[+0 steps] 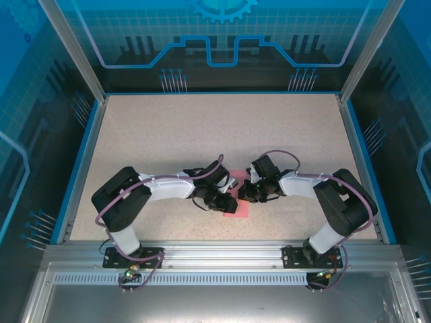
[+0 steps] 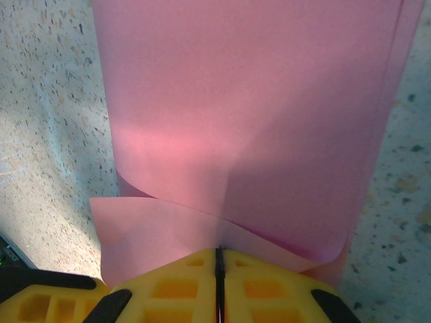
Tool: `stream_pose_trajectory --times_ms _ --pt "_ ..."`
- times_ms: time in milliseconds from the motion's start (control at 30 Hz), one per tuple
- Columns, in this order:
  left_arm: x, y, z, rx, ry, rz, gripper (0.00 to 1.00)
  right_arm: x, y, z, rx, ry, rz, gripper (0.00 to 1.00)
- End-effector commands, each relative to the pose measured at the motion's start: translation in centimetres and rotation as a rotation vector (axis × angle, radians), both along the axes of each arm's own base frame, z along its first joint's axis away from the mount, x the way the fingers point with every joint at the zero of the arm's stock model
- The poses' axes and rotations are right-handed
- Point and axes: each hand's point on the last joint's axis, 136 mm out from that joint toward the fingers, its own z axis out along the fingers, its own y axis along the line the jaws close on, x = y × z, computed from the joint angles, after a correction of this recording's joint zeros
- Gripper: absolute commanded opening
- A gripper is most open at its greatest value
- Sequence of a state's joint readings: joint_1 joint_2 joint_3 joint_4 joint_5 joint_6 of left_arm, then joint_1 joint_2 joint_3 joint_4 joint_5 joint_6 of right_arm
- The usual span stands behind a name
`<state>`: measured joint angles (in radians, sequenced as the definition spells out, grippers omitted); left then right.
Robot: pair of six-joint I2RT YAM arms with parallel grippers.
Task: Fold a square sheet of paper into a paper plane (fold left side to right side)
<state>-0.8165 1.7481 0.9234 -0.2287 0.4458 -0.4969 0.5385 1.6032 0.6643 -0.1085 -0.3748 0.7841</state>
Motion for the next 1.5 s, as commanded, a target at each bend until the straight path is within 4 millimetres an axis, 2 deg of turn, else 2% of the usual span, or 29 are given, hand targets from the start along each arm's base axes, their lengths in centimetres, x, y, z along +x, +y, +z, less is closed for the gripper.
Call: stream_pose_trajectory --times_ms 0,433,633,767,900,1067,1233,1467 --pt "0.2 0.6 -0.8 0.060 -0.008 -0.005 0.31 -1.2 -1.1 -1.8 -0.076 0.057 0.006 0.10" --pt "-0.1 1.8 -2.1 0.123 -0.006 0.008 0.31 -1.2 -1.2 -1.9 -0.081 0.058 0.008 0.10" --pt "-0.8 2.8 -3.1 0.150 0.007 0.015 0.28 -1.1 -1.2 -1.7 -0.070 0.047 0.013 0.09" --pt "-1.3 3.1 -3.7 0.156 0.019 0.019 0.25 -0.6 -0.7 -0.7 -0.028 0.005 0.028 0.09" --pt "-1.8 3.1 -4.0 0.156 0.026 0.014 0.24 -0.1 0.3 1.5 0.044 -0.059 0.055 0.08" --pt "-2.1 3.0 -4.2 0.161 0.026 0.006 0.22 -0.8 1.1 3.2 0.093 -0.086 0.089 0.06" --pt "-2.1 3.0 -4.3 0.165 0.023 0.005 0.21 -1.9 2.1 2.4 0.095 -0.053 0.111 0.05" --pt "-2.1 3.0 -4.4 0.176 0.021 0.000 0.21 -2.1 2.9 1.0 0.074 -0.018 0.128 0.05"
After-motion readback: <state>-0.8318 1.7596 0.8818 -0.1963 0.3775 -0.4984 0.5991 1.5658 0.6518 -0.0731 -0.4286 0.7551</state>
